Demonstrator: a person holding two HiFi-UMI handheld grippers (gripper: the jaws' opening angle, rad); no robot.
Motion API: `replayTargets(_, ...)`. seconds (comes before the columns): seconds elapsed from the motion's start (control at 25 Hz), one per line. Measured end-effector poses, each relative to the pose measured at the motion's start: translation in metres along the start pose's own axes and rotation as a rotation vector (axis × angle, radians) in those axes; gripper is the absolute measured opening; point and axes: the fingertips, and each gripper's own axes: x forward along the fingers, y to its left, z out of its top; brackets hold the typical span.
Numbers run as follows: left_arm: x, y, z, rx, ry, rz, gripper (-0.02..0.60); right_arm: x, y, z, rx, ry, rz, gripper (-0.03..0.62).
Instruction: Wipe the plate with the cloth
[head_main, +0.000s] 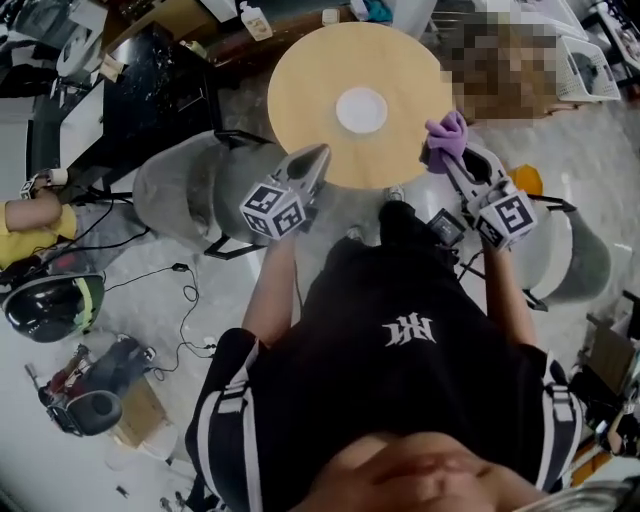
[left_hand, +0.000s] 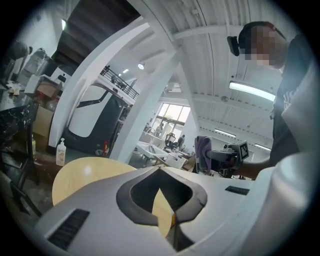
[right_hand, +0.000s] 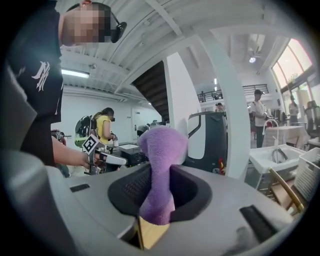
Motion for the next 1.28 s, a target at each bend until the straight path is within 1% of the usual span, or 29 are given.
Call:
replayTargets(0.16, 0.014, 0.009, 0.027, 0.029, -0.021, 0.076, 0.011, 0.029, -0.031, 0.022, -0.026, -0.046, 0.086, 0.095)
replayTargets(0.24, 0.021, 0.012, 0.046, 0.054, -0.031, 0.118, 0.011, 0.039, -0.050, 0.034, -0.037, -0.067, 0.118, 0.095)
replayTargets(0.36, 0.030, 0.014, 0.081, 0.102, -0.066, 0.176, 0.011, 0.054, -0.077, 0.047, -0.050, -0.092, 0.165, 0.095)
replayTargets(0.48, 0.035, 0.012, 0.106, 0.147, -0.097, 0.225, 0.011, 0.071, -0.098, 0.050, -0.065, -0.102, 0.207, 0.095)
replayTargets(0.56, 0.035, 0.011, 0.109, 0.151, -0.094, 0.253, 0.011, 0.083, -0.105, 0.043, -0.062, -0.095, 0.230, 0.095)
replayTargets(0.68, 0.034, 0.014, 0.097, 0.142, -0.050, 0.282, 0.011, 0.096, -0.109, 0.033, -0.038, -0.083, 0.245, 0.095)
replayTargets(0.8, 0.036, 0.027, 0.085, 0.122, -0.030, 0.270, 0.011, 0.104, -0.107, 0.033, -0.030, -0.083, 0.243, 0.095)
replayTargets(0.96, 0.048, 0.040, 0.096, 0.131, -0.036, 0.210, 0.011, 0.110, -0.109, 0.040, -0.028, -0.063, 0.191, 0.095)
replayTargets(1.04, 0.051, 0.048, 0.100, 0.135, -0.036, 0.182, 0.011, 0.110, -0.104, 0.044, -0.024, -0.062, 0.171, 0.095)
replayTargets(1.2, 0.061, 0.061, 0.099, 0.107, -0.034, 0.129, 0.011, 0.107, -0.096, 0.049, -0.034, -0.050, 0.138, 0.095)
replayTargets(1.28, 0.067, 0.062, 0.098, 0.112, -0.028, 0.104, 0.011, 0.106, -0.098, 0.048, -0.032, -0.041, 0.118, 0.095)
